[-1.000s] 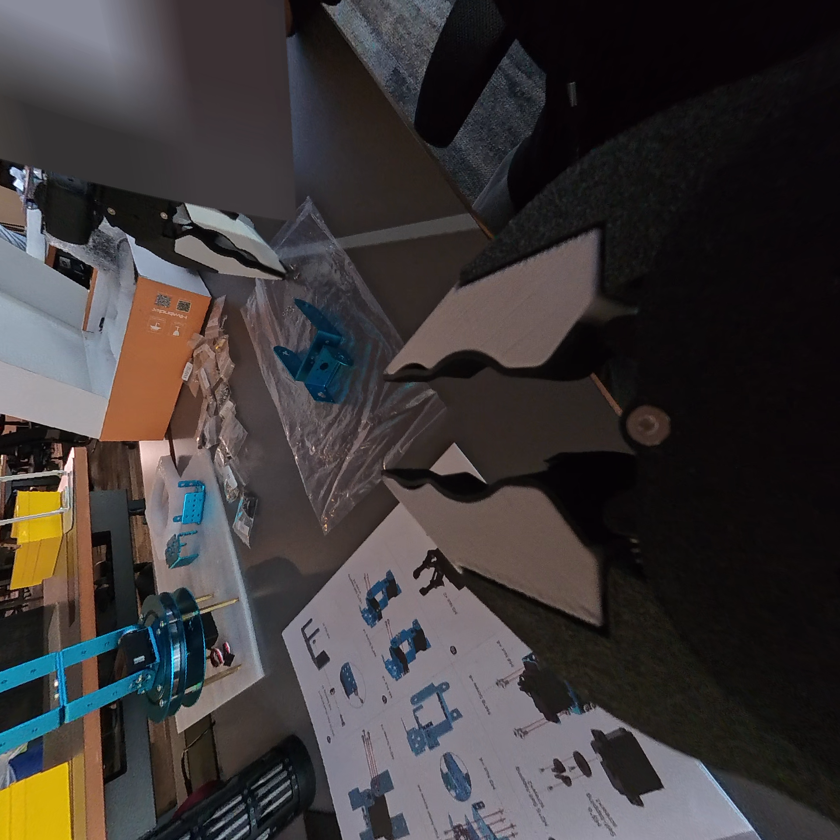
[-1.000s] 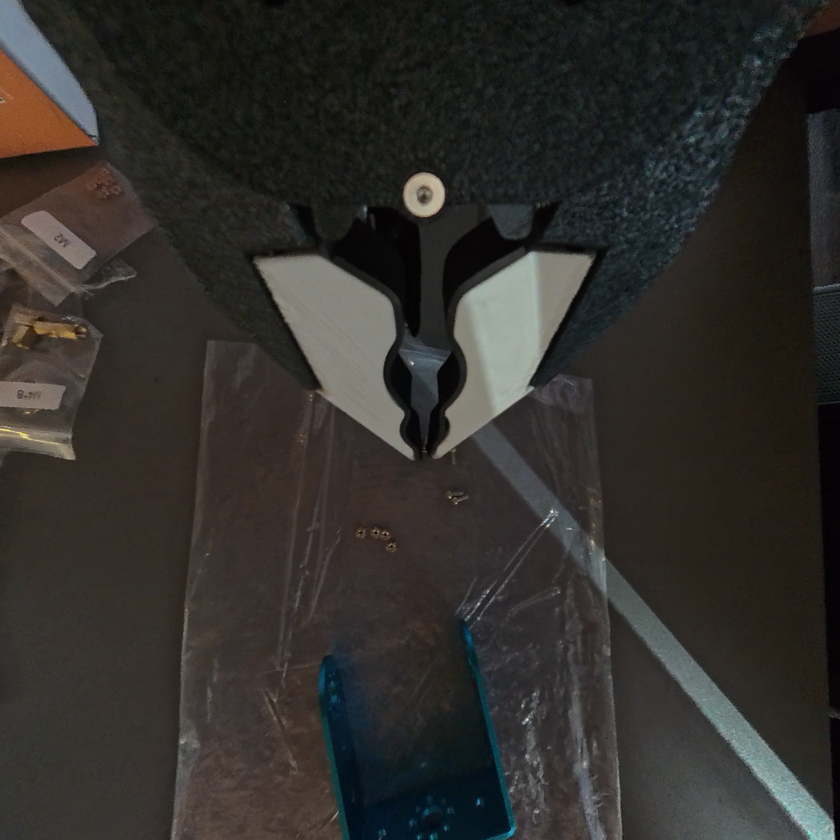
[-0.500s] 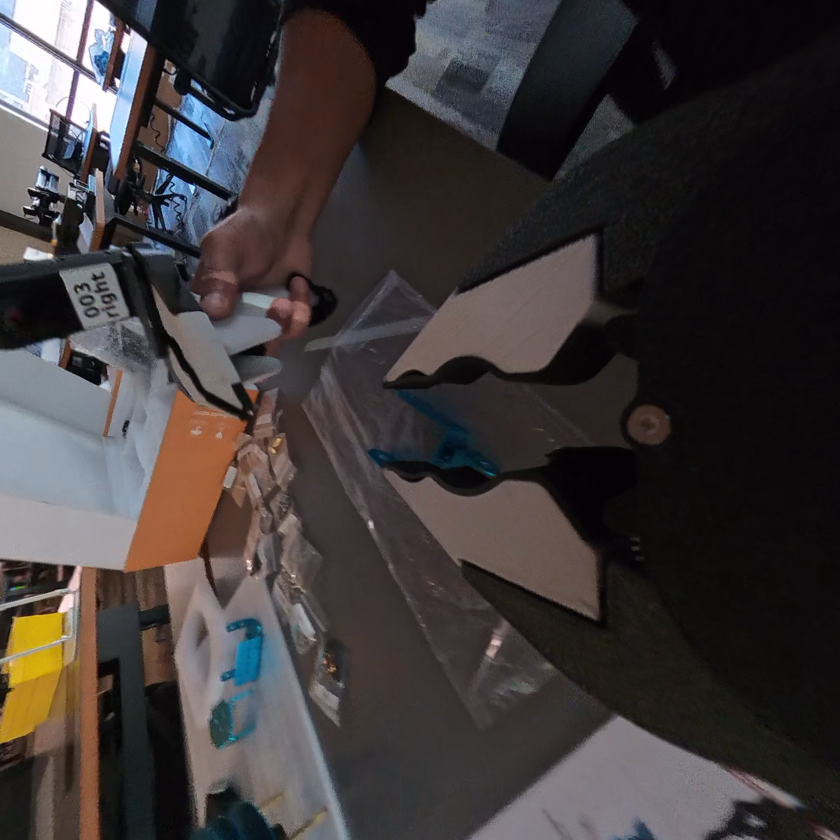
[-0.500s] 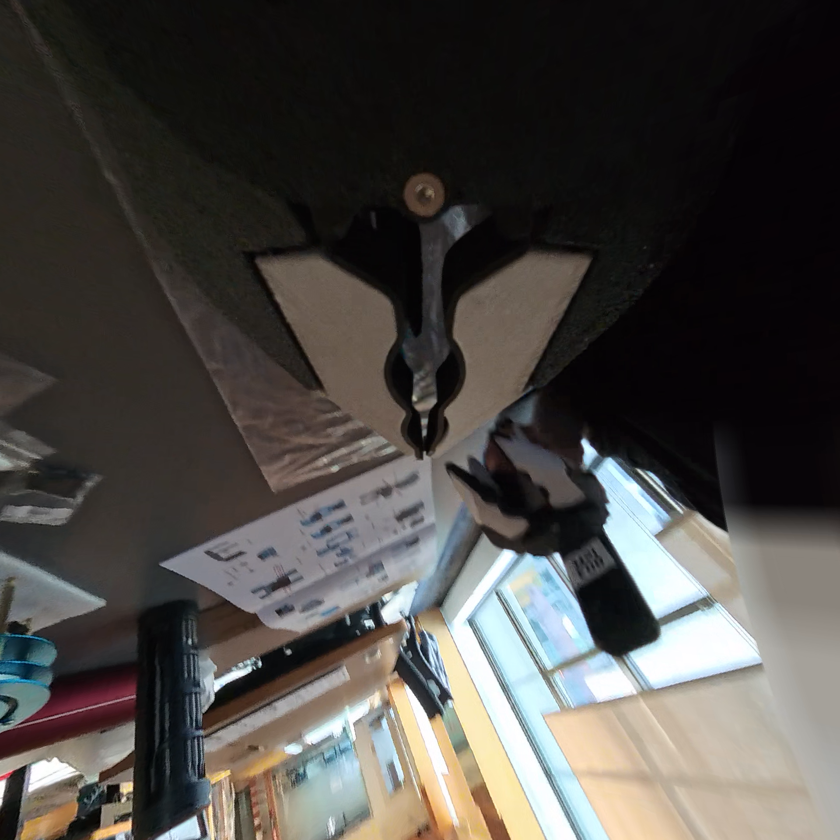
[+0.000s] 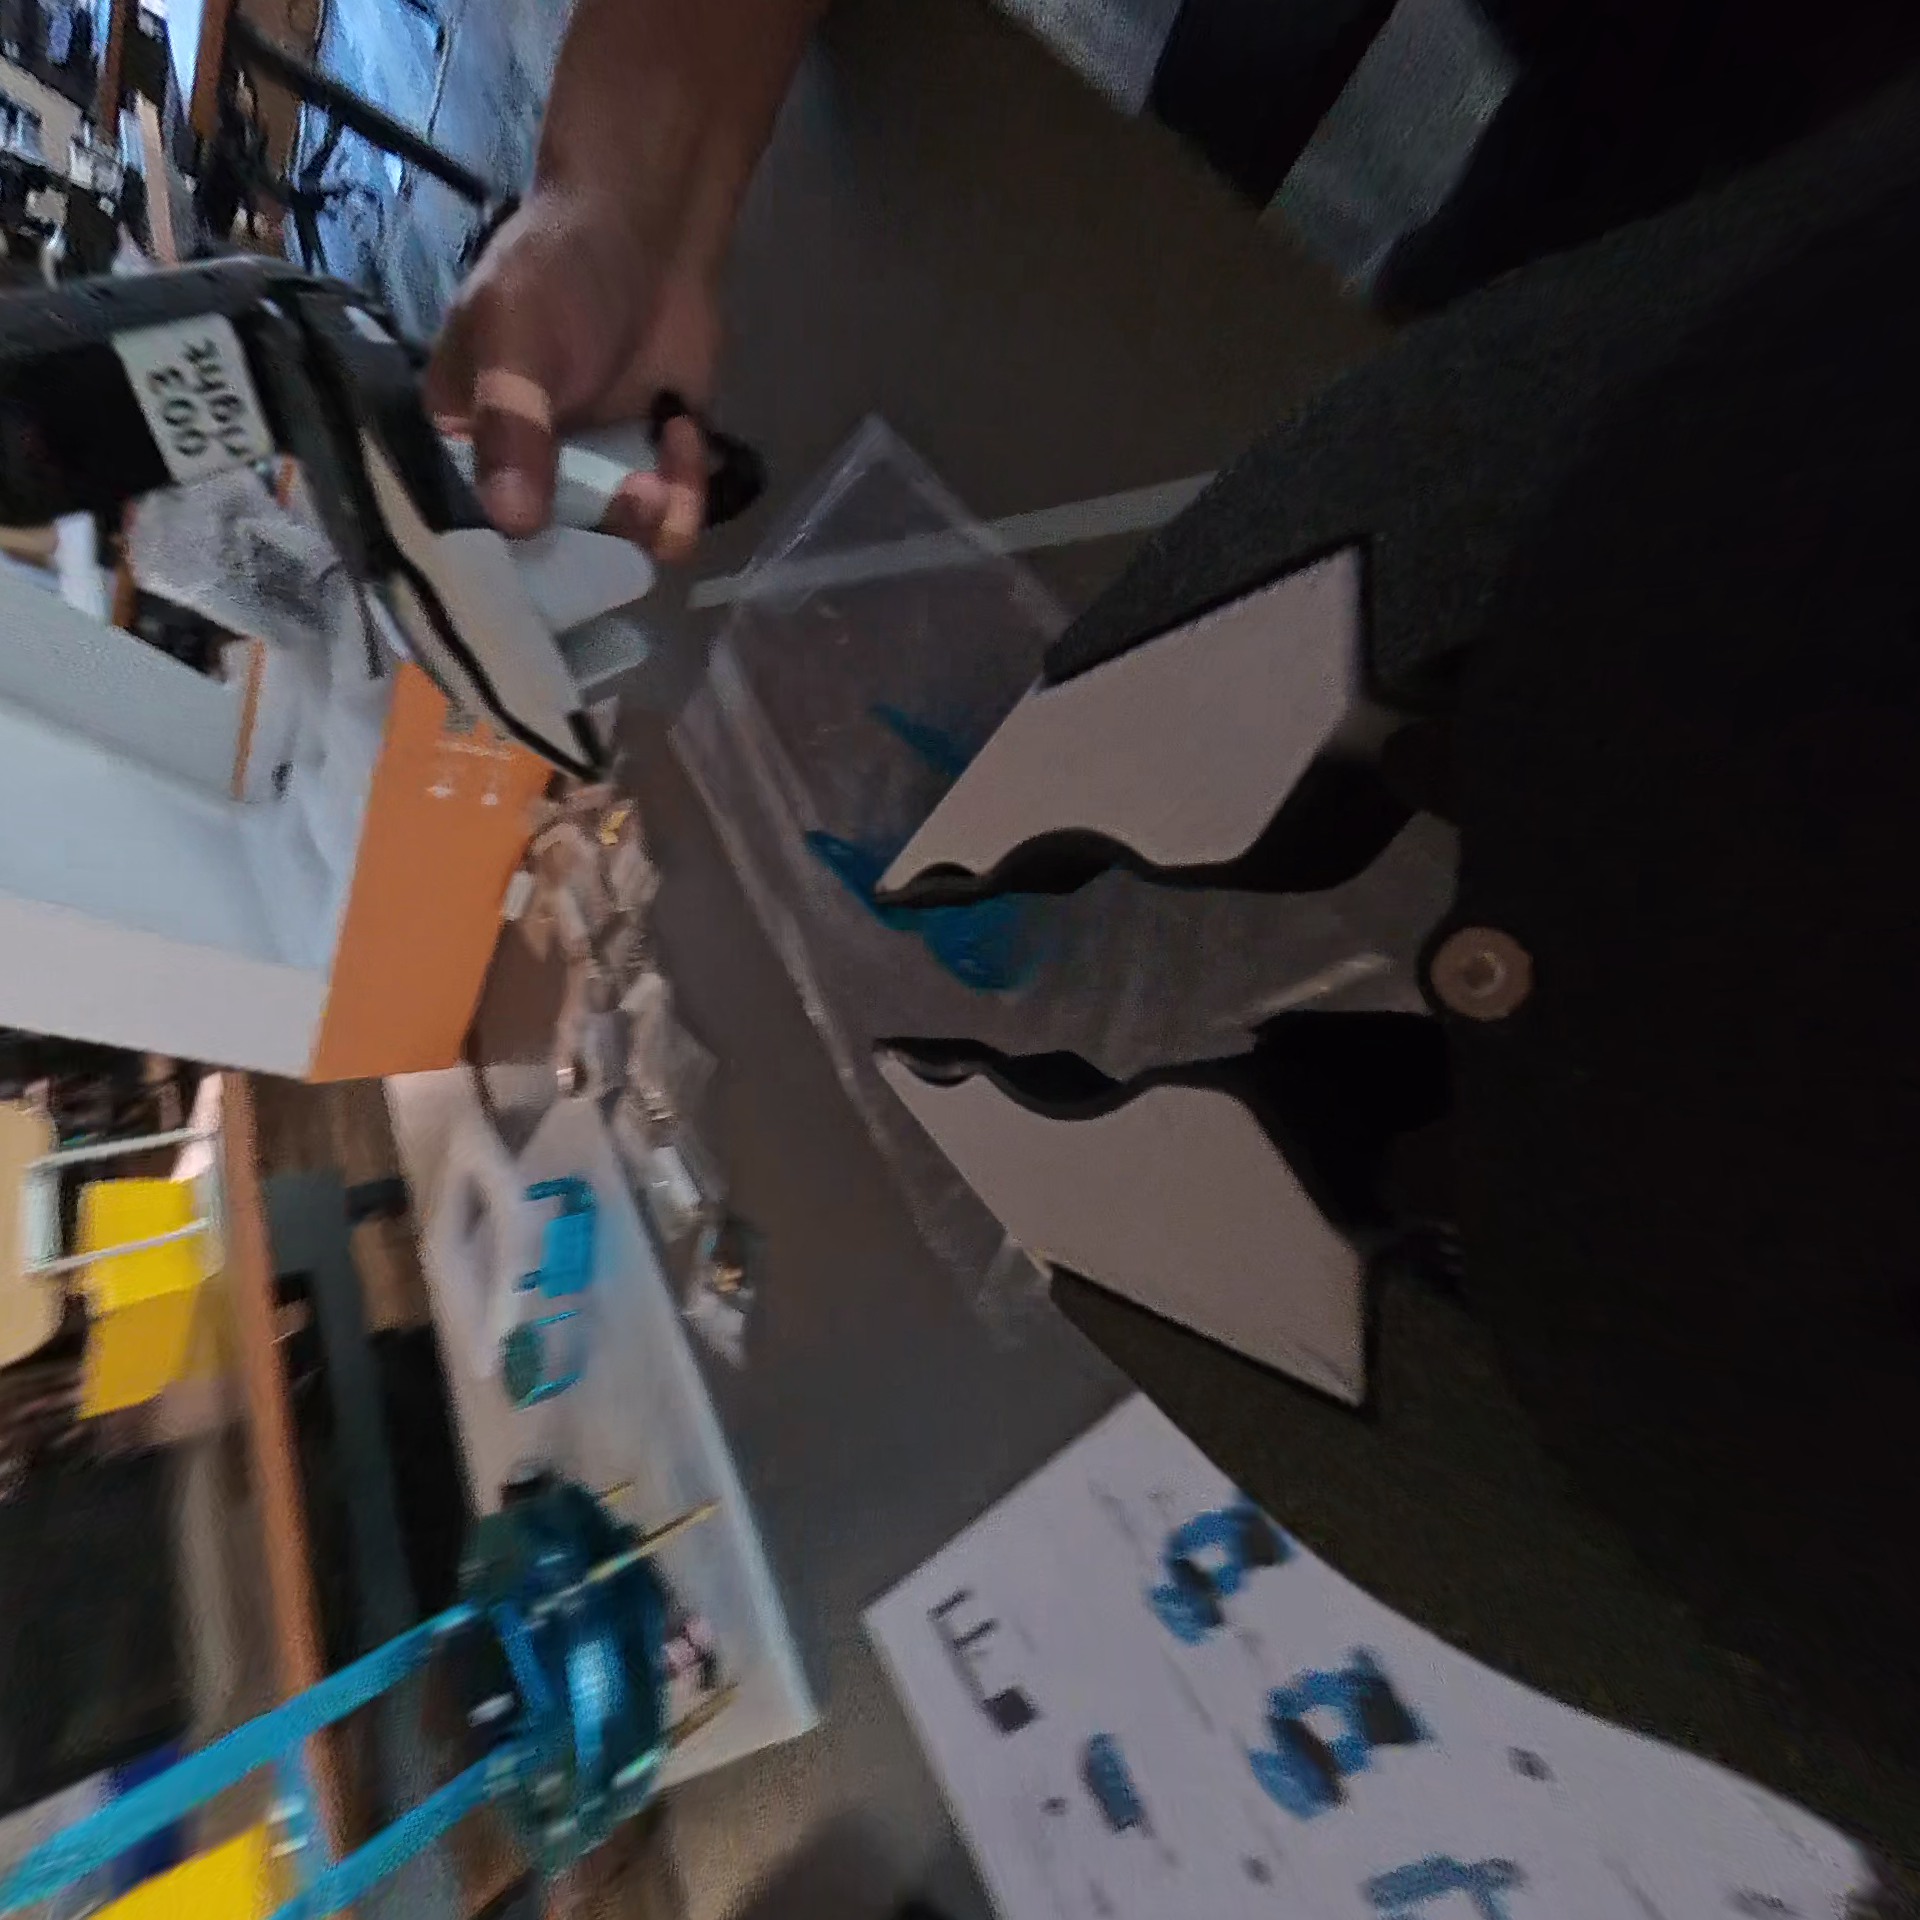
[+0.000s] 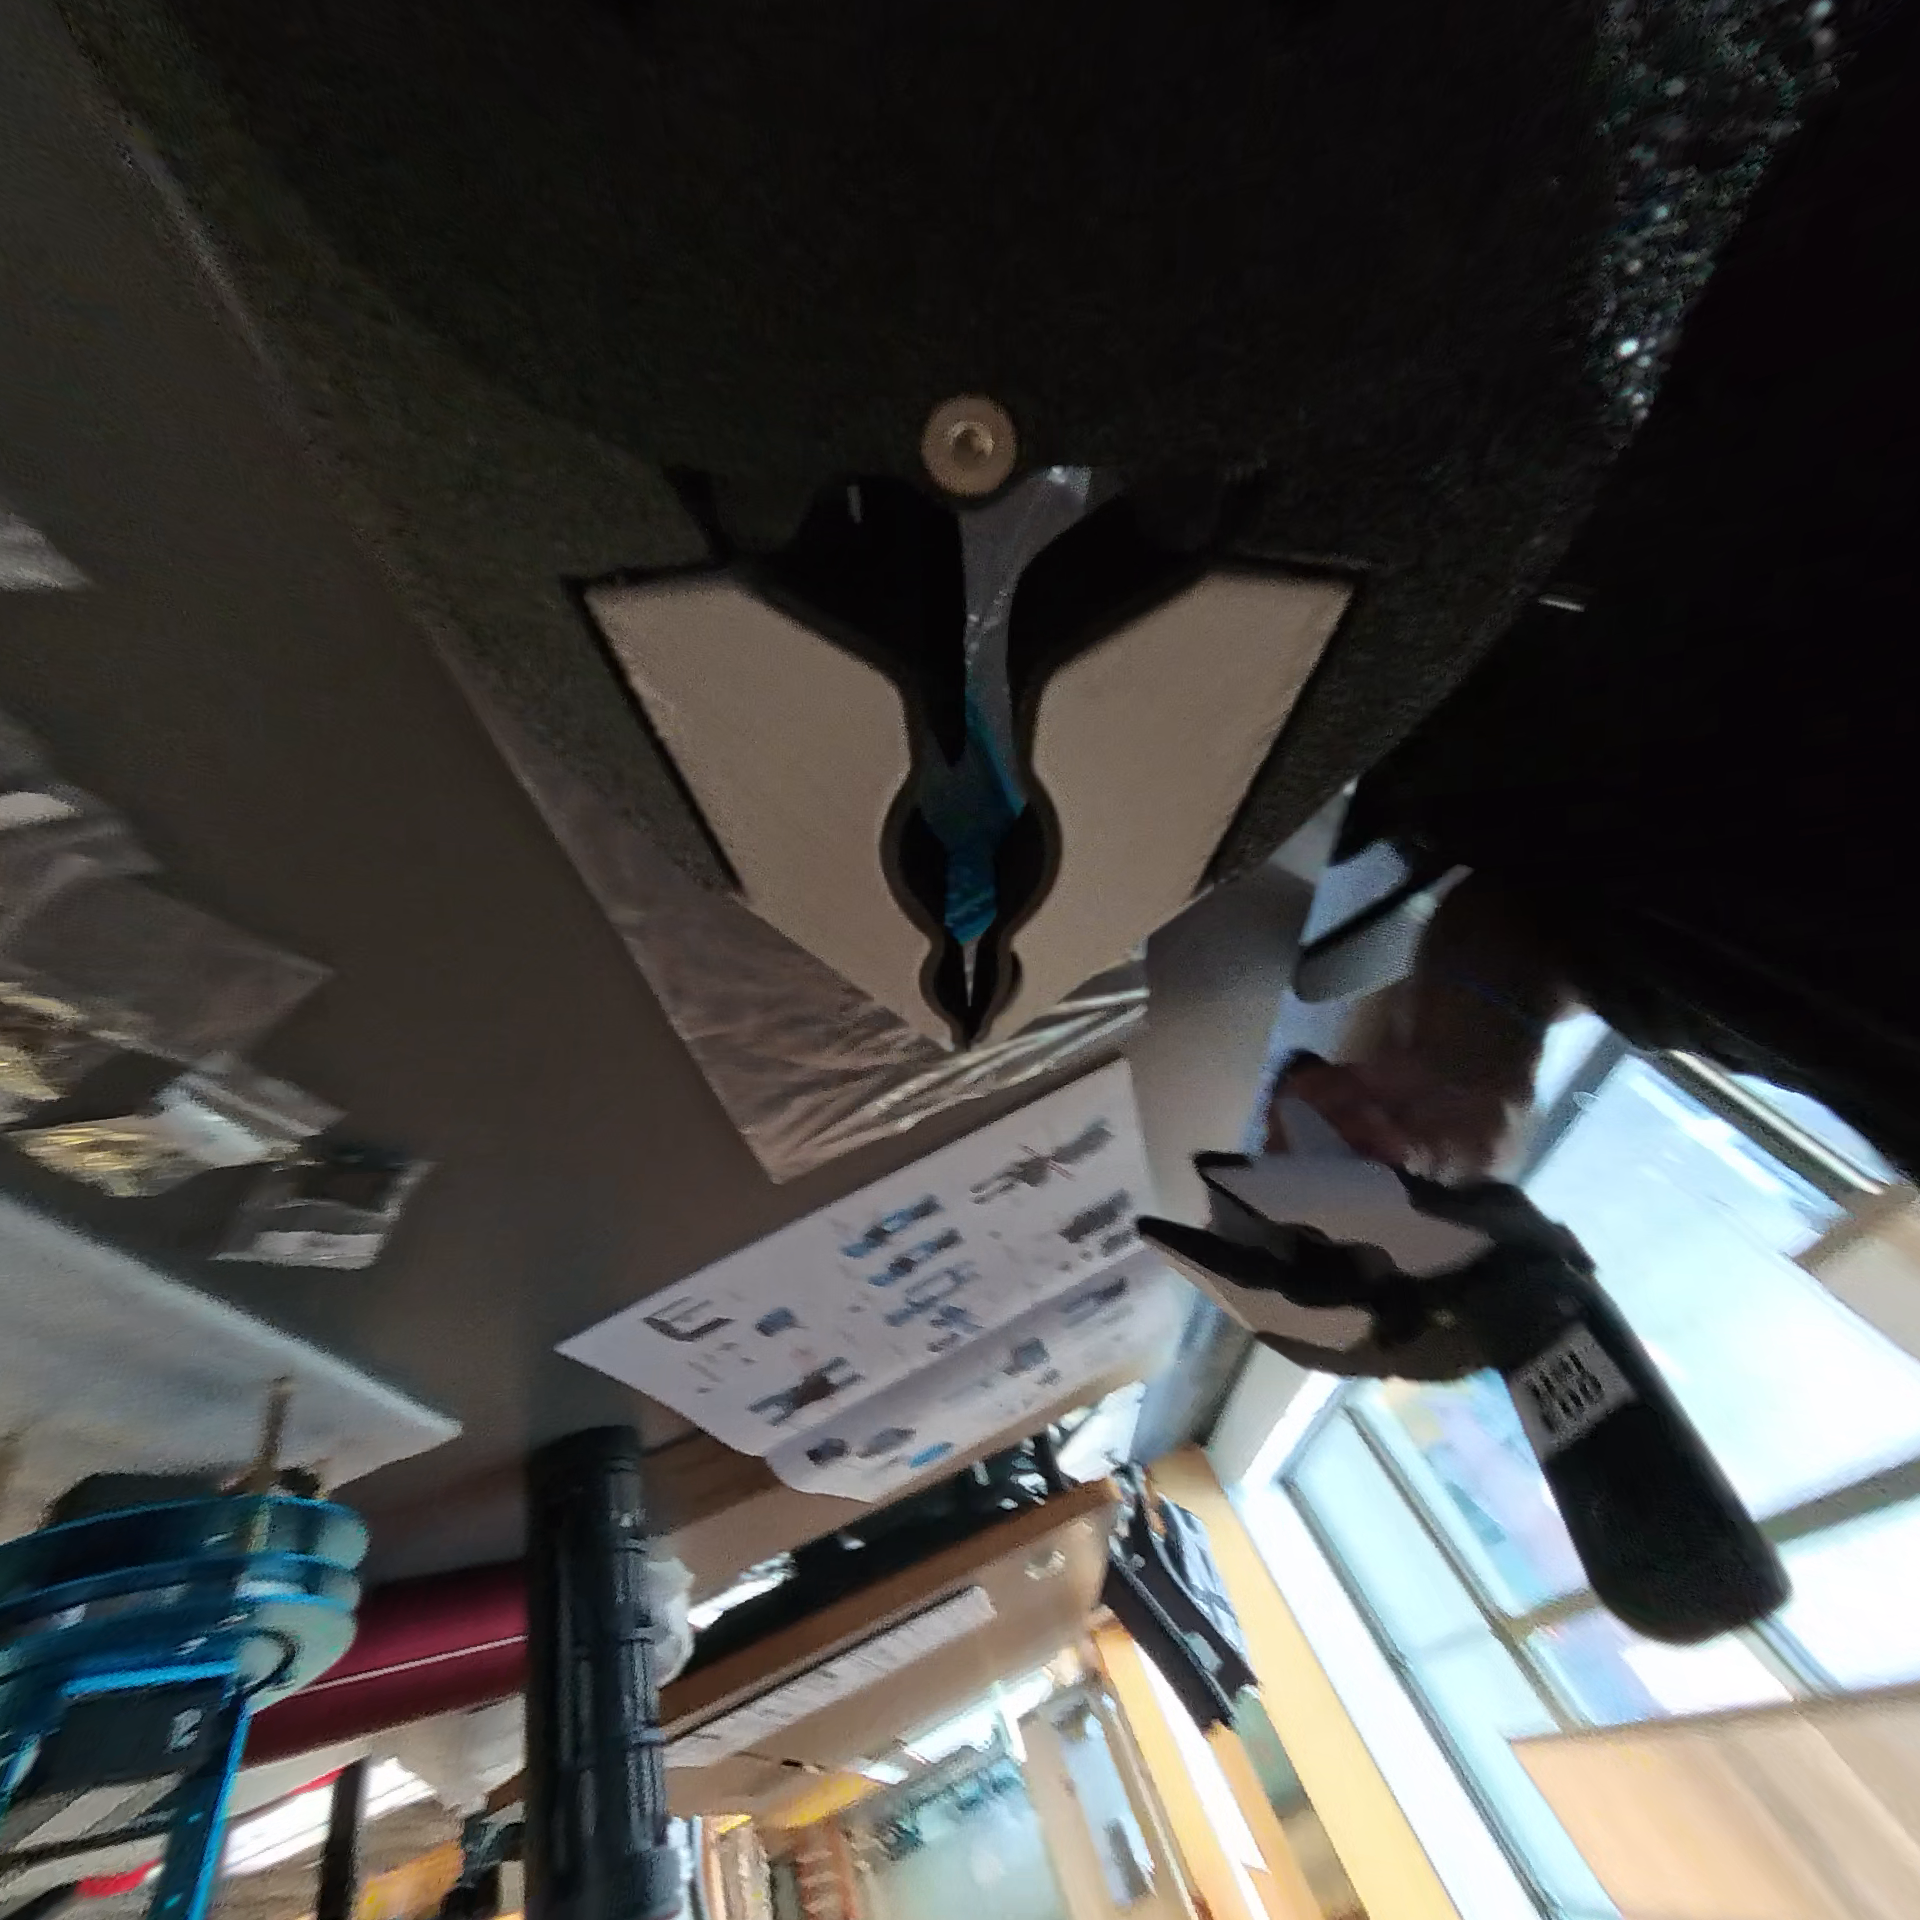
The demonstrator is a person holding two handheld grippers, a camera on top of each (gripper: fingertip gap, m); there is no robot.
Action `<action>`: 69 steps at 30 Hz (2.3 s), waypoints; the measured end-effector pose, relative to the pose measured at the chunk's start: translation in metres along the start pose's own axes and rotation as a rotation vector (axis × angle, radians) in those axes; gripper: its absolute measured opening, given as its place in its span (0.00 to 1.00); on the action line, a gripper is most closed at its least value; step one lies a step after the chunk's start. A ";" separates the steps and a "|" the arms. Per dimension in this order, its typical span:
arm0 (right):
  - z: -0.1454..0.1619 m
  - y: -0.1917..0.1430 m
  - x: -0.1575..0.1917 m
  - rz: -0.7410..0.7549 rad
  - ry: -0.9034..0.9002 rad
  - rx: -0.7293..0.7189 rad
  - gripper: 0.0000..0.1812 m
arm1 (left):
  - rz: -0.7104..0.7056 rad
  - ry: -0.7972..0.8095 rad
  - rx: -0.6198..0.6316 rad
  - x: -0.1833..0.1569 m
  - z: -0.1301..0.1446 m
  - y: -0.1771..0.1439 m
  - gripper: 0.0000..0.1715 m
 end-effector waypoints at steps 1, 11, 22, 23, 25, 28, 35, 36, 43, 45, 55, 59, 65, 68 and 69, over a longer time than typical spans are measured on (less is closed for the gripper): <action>0.000 0.000 -0.002 0.033 -0.023 0.018 0.00 | 0.033 -0.038 0.025 0.009 0.009 -0.011 0.15; 0.024 0.021 0.006 0.105 -0.218 0.265 0.11 | 0.073 -0.142 0.086 0.025 0.063 -0.054 0.15; 0.037 0.030 0.009 0.076 -0.233 0.348 0.10 | 0.083 -0.124 0.021 0.011 0.058 -0.055 0.15; 0.036 0.030 0.009 0.076 -0.233 0.344 0.10 | 0.085 -0.129 0.019 0.011 0.059 -0.056 0.15; 0.036 0.030 0.010 0.079 -0.234 0.341 0.09 | 0.086 -0.140 0.014 0.013 0.061 -0.057 0.15; 0.036 0.031 0.011 0.085 -0.242 0.339 0.09 | 0.090 -0.160 0.009 0.015 0.063 -0.058 0.15; 0.042 0.035 0.014 0.068 -0.291 0.386 0.20 | 0.141 -0.106 0.077 0.011 0.070 -0.052 0.15; 0.043 0.034 0.013 0.082 -0.316 0.409 0.25 | 0.145 -0.074 0.093 0.011 0.069 -0.050 0.16; 0.054 0.031 -0.004 0.075 -0.427 0.563 0.49 | 0.341 0.197 0.294 0.020 0.050 -0.002 0.31; 0.059 0.035 -0.011 0.055 -0.408 0.582 0.48 | 0.395 0.264 0.354 0.022 0.046 0.018 0.33; 0.070 0.039 -0.015 0.083 -0.415 0.580 0.35 | 0.551 0.470 0.486 0.011 0.047 0.076 0.32; 0.070 0.041 -0.014 0.083 -0.426 0.591 0.35 | 0.568 0.490 0.478 0.007 0.045 0.085 0.26; 0.070 0.041 -0.014 0.084 -0.412 0.586 0.35 | 0.596 0.510 0.478 0.008 0.046 0.088 0.26; 0.072 0.040 -0.014 0.070 -0.390 0.588 0.38 | 0.612 0.515 0.458 0.008 0.047 0.089 0.26; 0.072 0.040 -0.015 0.070 -0.385 0.585 0.40 | 0.616 0.515 0.452 0.008 0.047 0.089 0.26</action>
Point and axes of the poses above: each gripper's, where its closed fingertips meet, y out along the fingers, z out of its underside, x = y × z across the jaws, the point moved 5 cm from there along -y, back along the fingers, and after that the axes turned 7 degrees about x, right-handed, at the moved point
